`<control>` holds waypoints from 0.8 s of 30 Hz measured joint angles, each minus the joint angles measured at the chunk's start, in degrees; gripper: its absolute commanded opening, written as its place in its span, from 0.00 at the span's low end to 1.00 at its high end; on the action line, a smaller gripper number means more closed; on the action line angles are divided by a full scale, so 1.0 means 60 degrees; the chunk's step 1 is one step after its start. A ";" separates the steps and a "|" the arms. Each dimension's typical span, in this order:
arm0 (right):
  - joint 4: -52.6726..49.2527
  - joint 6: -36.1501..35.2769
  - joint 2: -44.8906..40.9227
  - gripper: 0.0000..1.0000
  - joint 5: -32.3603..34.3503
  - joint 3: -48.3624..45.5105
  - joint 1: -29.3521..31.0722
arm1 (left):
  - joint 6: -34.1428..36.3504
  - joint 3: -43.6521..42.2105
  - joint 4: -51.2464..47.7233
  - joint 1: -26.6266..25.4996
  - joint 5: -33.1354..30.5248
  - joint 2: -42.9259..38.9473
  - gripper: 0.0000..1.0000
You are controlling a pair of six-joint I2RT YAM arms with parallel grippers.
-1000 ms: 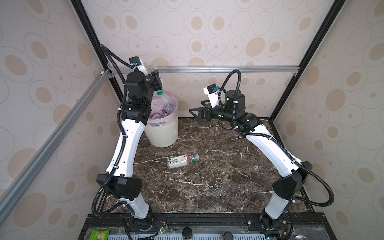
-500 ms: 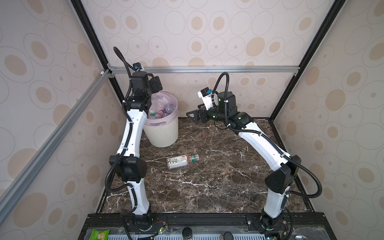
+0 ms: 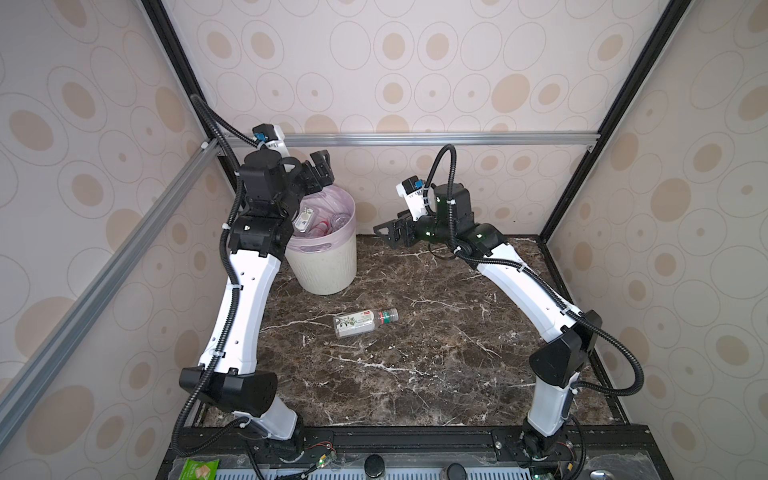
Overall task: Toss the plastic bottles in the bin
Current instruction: 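Move both grippers back down toward the last flower-label bottle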
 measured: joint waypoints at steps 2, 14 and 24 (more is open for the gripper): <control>-0.0055 -0.0029 -0.0076 1.00 0.0036 -0.0313 0.0000 | -0.0277 -0.0998 0.0295 -0.0018 0.0299 -0.0273 0.99; -0.0535 -0.0572 -0.0324 1.00 0.0208 -0.3217 0.0000 | -0.2120 -0.6488 0.1716 -0.0372 0.2080 -0.2200 0.99; -0.0266 -0.1118 -0.0200 1.00 -0.0058 -0.4612 0.0576 | -0.3075 -0.8065 0.1891 -0.0532 0.2605 -0.3195 0.99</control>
